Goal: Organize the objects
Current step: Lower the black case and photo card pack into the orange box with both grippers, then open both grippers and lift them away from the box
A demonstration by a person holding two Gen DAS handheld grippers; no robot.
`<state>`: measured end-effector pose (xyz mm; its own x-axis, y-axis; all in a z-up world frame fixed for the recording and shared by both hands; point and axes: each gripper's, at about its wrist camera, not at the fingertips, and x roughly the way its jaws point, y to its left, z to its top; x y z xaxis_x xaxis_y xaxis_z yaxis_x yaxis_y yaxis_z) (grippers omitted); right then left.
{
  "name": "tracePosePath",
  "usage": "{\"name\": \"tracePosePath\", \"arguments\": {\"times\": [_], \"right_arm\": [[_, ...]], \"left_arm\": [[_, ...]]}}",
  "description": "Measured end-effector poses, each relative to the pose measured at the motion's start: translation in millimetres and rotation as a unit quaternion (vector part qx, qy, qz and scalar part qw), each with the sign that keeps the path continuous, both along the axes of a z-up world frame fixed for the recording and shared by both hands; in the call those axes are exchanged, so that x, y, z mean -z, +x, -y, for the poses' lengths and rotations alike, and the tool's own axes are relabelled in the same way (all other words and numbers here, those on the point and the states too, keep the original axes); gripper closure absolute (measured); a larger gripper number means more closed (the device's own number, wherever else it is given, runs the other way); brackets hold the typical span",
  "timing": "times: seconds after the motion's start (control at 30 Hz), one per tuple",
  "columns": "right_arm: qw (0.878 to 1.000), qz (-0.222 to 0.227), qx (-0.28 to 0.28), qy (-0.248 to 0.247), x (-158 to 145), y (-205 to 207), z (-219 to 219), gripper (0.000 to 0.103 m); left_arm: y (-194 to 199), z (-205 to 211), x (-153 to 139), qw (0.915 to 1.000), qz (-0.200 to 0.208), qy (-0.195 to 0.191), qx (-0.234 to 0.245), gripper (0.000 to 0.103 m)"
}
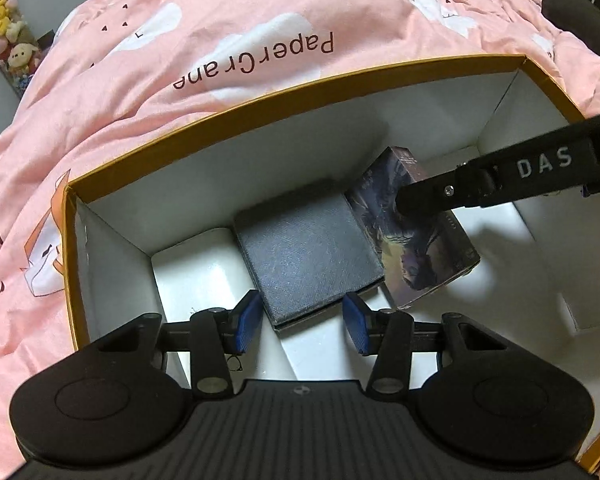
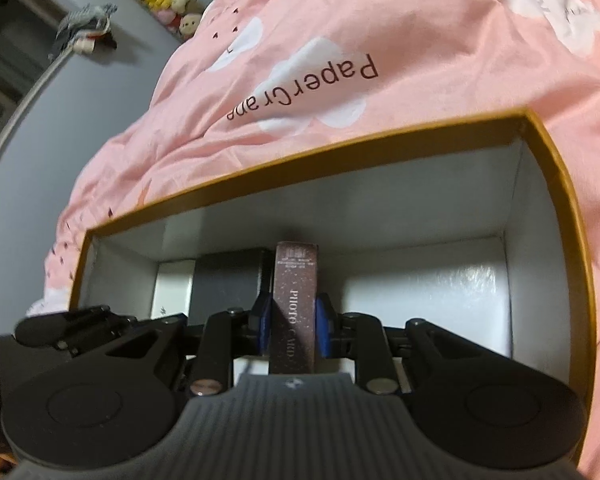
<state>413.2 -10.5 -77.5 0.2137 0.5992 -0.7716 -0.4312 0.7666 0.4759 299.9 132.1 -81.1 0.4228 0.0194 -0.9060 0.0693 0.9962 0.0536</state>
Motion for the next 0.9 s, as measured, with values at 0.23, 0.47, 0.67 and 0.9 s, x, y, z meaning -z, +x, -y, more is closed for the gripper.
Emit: {"name": "tracePosePath", "arguments": {"times": [0.23,0.47,0.67,0.9], "right_arm": [[0.993,0.057,-0.06,-0.089,1.8,-6.0,-16.2,0.061],[0.975,0.08,-0.166,-0.125,1.1,-20.3,-27.0,0.04],[0.948,0.097,-0.252,-0.167,0.9,-34.9,-37.0,0.039],[0.911,0.139,-0.315,-0.226,13.5,-44.6,-49.4,0.048]], "left_arm": [[-3.9,0.0,0.9,0.9999,0.007,-0.004,-0.007,0.047],[-1.8,-5.5,0.9,0.9993,0.014,-0.024,-0.024,0.047],[-1.8,-7.8,1.4,0.9992,0.015,-0.027,-0.024,0.047],[3.8,-8.4,1.0,0.9993,0.016,-0.026,-0.021,0.048]]}}
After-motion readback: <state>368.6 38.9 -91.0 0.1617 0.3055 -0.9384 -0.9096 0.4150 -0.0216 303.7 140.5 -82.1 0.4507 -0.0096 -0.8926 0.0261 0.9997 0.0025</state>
